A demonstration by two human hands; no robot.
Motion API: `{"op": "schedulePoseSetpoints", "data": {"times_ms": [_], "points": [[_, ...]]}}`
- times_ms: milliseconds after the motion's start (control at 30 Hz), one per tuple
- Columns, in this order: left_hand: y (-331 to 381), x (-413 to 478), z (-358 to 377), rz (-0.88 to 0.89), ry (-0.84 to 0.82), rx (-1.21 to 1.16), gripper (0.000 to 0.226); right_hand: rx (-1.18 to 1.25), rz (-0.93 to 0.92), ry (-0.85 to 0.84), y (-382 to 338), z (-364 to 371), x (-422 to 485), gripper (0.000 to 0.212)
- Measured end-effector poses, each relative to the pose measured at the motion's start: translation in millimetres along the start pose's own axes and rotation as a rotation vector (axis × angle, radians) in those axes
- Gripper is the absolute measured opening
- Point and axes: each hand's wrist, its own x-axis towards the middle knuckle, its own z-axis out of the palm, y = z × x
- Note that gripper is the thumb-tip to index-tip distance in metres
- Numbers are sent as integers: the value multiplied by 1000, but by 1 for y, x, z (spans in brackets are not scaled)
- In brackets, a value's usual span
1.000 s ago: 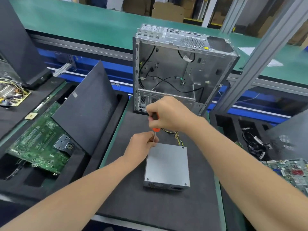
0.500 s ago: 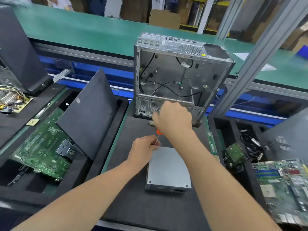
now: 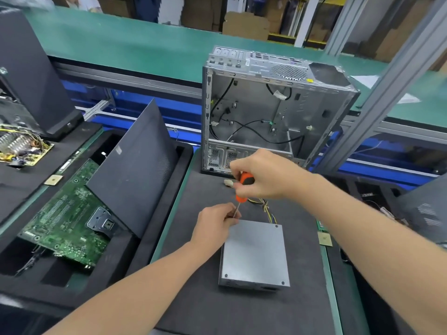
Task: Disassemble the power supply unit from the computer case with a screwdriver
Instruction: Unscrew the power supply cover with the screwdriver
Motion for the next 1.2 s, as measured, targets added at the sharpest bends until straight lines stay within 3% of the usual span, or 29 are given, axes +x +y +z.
{"op": "schedulePoseSetpoints", "data": {"times_ms": [100, 167, 267, 400, 567, 667, 767, 900, 967, 1100, 1200], "points": [[3, -2, 0, -29, 0, -8, 17, -307, 414, 183, -27, 13, -3, 36], [5, -2, -1, -38, -10, -9, 22, -284, 648, 232, -40, 18, 0, 42], [6, -2, -3, -39, -21, -5, 42, -91, 787, 224, -48, 27, 7, 24], [2, 1, -5, -45, -57, -16, 36, 56, 654, 216, -38, 31, 13, 24], [-1, 0, -5, -11, -60, -25, 17, 54, 148, 18, -8, 12, 12, 26], [-1, -1, -5, 23, -38, -14, 15, 115, -28, -41, 5, 3, 5, 24], [2, -4, -3, 13, -18, 1, 14, 69, 37, 5, 4, 1, -7, 25], [7, -5, -2, -24, -10, 11, 17, -281, 444, 134, -16, 4, -17, 48], [9, -5, -4, -37, -16, 11, 20, -274, 594, 114, -30, 4, -15, 58], [8, -4, -9, -31, -58, -7, 39, -83, 587, 61, -45, 8, -8, 44], [6, 0, -17, 9, -141, -16, 37, 78, 515, 4, -41, -1, -11, 36]]}}
